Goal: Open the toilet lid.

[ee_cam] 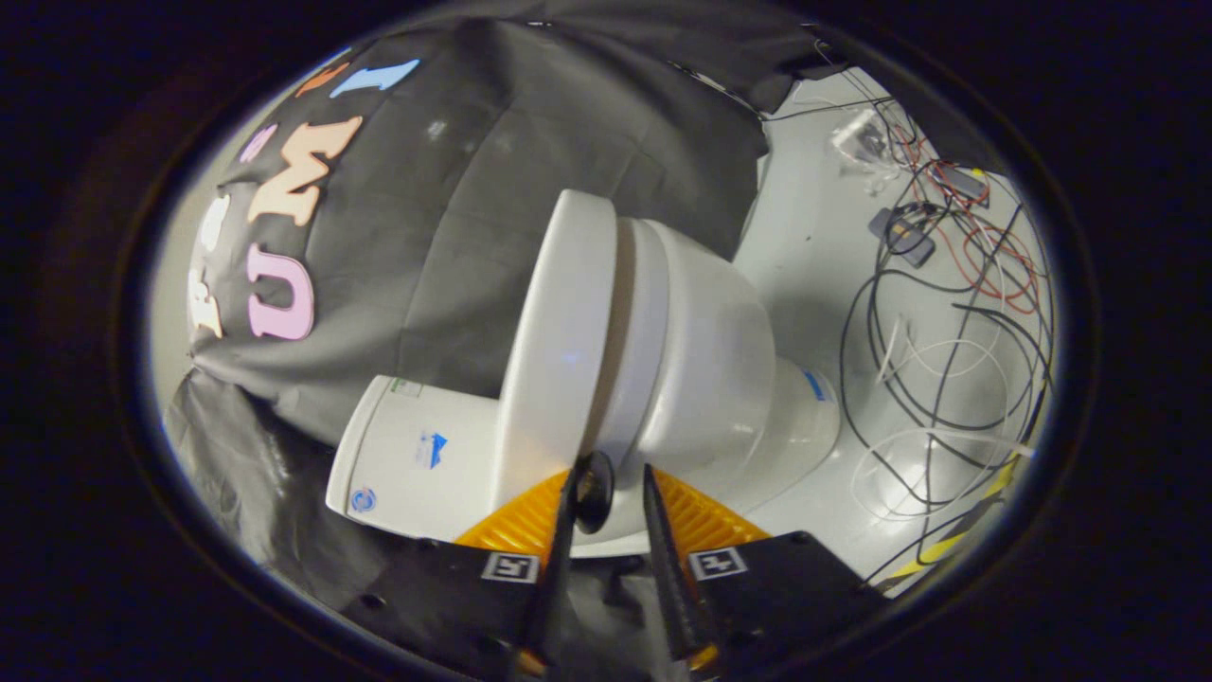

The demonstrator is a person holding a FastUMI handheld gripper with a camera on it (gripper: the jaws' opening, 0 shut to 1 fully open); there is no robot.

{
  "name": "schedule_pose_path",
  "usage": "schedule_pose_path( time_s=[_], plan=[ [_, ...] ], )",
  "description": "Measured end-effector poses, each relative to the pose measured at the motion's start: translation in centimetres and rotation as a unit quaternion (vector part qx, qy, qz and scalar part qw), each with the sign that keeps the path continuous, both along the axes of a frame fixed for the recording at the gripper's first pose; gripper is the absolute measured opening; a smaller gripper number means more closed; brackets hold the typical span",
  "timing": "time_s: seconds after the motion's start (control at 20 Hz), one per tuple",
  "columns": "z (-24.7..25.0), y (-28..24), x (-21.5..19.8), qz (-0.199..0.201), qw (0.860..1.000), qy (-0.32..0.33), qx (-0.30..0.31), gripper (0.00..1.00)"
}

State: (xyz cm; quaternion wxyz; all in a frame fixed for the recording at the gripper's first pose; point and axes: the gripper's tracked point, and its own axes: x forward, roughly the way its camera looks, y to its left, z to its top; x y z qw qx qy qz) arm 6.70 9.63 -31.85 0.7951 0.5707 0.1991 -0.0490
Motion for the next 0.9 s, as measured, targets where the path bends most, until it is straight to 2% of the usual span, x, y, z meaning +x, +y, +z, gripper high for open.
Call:
schedule_pose_path(
  time_s=[0.15,0.3,0.45,0.55,0.75,0.9],
  plan=[
    [-0.3,-0.4,-0.1,-0.013,1.000,0.011,0.016,0.13],
    [0.2,-0.5,0.6,-0.058,0.997,0.009,0.045,0.12],
    [0.1,-0.2,0.5,-0.058,0.998,0.029,0.012,0.09],
    [1.4,-0.3,0.6,-0.067,0.997,0.024,0.038,0.07],
    [2.7,0.3,0.7,-0.056,0.997,0.031,0.052,0.06],
    [5.4,0.5,0.9,-0.049,0.998,0.020,0.025,0.06]
  ],
)
